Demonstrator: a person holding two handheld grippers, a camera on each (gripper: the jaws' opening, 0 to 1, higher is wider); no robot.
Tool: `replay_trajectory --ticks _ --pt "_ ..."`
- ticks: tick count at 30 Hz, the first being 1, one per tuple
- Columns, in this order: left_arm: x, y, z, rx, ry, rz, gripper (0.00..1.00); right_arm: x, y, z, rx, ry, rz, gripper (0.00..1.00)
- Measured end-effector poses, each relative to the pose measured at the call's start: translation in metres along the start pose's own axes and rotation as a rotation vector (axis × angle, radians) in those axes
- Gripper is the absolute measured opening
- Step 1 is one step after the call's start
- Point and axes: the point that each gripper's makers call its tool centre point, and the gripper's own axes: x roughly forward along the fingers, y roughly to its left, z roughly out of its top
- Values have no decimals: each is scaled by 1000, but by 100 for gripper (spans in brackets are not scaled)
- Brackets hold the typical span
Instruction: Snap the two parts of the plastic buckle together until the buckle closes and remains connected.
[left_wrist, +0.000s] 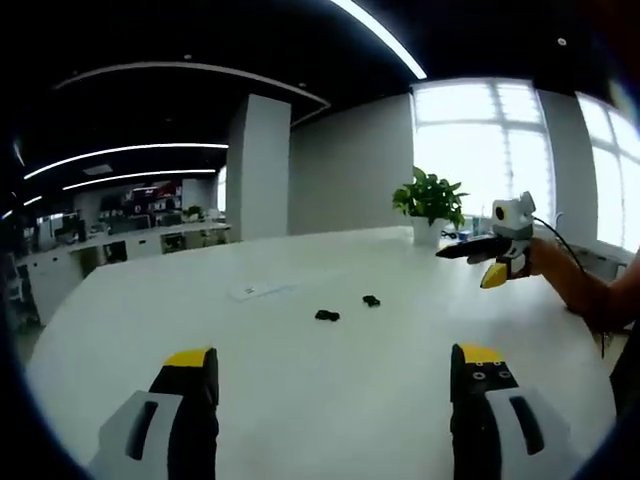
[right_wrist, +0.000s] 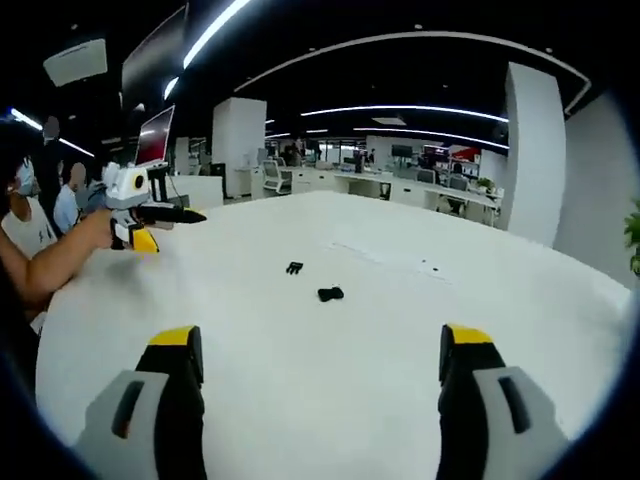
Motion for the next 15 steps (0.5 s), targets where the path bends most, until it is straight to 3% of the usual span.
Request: replay_trajectory --ticks 1,3,4,5,6,7,11,15 --pt "1 1 -1 24 -6 7 100 3 -2 3 -5 -23 12 100" --pt "1 -1 -1 16 -6 5 100 4 -6 -2 34 -3 25 100" --pt "0 -2 5 -21 -41 -2 100 1 -6 -7 33 8 28 100" --pt "-1 -3 10 -43 -64 -15 100 -3 -7 -10 24 29 17 100" --pt "-2 -4 12 -57 -75 -22 100 -7 -13 -3 17 -7 -22 100" --pt "-4 -4 13 -60 -77 -26 100 -11 -14 1 40 -27 -40 100" --pt "-4 -2 14 -54 -77 -15 100 -22 -2 1 61 -53 12 100" --pt "-1 -8 13 -62 -73 -31 100 -17 -14 -7 47 -44 -9 100"
